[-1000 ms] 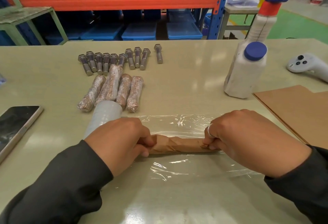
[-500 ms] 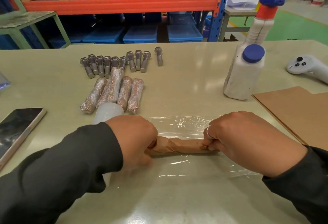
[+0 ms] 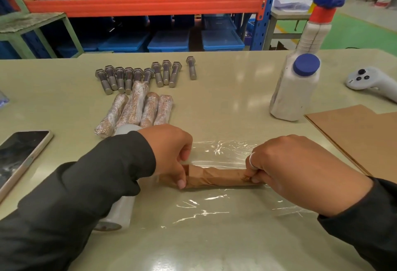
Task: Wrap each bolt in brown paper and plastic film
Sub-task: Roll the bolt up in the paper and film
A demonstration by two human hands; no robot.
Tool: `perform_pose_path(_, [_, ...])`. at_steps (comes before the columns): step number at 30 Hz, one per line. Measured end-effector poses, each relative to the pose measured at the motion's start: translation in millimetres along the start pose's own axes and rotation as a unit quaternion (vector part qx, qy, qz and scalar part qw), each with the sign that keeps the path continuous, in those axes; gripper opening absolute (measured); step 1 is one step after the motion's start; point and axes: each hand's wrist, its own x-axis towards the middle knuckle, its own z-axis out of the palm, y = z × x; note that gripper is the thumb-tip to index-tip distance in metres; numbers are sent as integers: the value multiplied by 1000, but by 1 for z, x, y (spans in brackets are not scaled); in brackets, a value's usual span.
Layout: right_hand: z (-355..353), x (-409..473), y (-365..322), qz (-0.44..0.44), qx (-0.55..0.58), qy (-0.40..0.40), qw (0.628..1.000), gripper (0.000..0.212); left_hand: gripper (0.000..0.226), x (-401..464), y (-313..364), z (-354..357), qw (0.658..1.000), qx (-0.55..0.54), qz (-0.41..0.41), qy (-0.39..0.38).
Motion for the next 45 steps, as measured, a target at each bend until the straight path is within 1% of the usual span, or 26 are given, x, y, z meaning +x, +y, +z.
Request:
perform_pose_path(3, [0, 0, -1, 5, 5, 0, 1000, 16, 37, 4, 2, 1, 1000, -4, -2, -24])
perform_pose_path(7, [-1, -1, -3, 9, -5, -8, 1000, 16, 33, 5, 3, 0, 998, -5, -14, -59])
perform_pose_path(9, [-2, 0, -4, 13, -13, -13, 1000, 16, 33, 2, 5, -1, 998, -2, -19, -64])
perform_pose_path(11, [0, 0, -6, 20, -23, -19, 999, 17, 31, -3, 8, -2, 998, 23, -23, -51])
perform_pose_path(14, [3, -1, -9, 25, -45, -28, 998, 17, 30, -12, 16, -2, 993, 112, -41, 19])
perform_pose_path(16, [2, -1, -9, 29, -49, -30, 998, 17, 29, -16, 20, 0, 988, 137, -50, 52])
perform_pose_path(18, [0, -1, -8, 31, -49, -28, 998, 18, 26, -17, 19, 1, 990, 122, -47, 55])
perform_pose_path(21, [0, 0, -9, 30, -43, -28, 998, 19, 17, -14, 13, 3, 999, 30, -32, 31])
perform_pose_path(23, [0, 0, -9, 28, -42, -27, 998, 20, 21, -13, 11, 5, 999, 6, -21, 31])
perform_pose_path(28, [1, -1, -10, 30, -49, -29, 998, 20, 32, -17, 8, 15, 999, 6, 7, 47])
perform_pose_path(30, [2, -1, -11, 32, -54, -26, 998, 18, 32, -21, 6, 18, 1000, -10, 6, 27])
perform_pose_path(32, [1, -2, -11, 33, -61, -27, 997, 17, 30, -22, 4, 17, 1000, -24, -14, 3])
perform_pose_path(36, [1, -1, -10, 36, -66, -31, 997, 16, 27, -15, 4, 12, 998, 26, -39, -43])
perform_pose_path(38, [1, -2, -11, 34, -66, -33, 997, 16, 23, -16, 5, 10, 997, 21, -35, -61])
perform_pose_path(39, [0, -2, -12, 34, -65, -33, 997, 15, 28, -16, 5, 9, 997, 14, -35, -67])
perform_pose_path(41, [-1, -3, -12, 33, -65, -33, 997, 15, 31, -16, 5, 8, 997, 0, -33, -75])
perform_pose_path(45, [-1, -3, -12, 32, -65, -36, 997, 16, 27, -16, 6, 5, 998, -5, -21, -61])
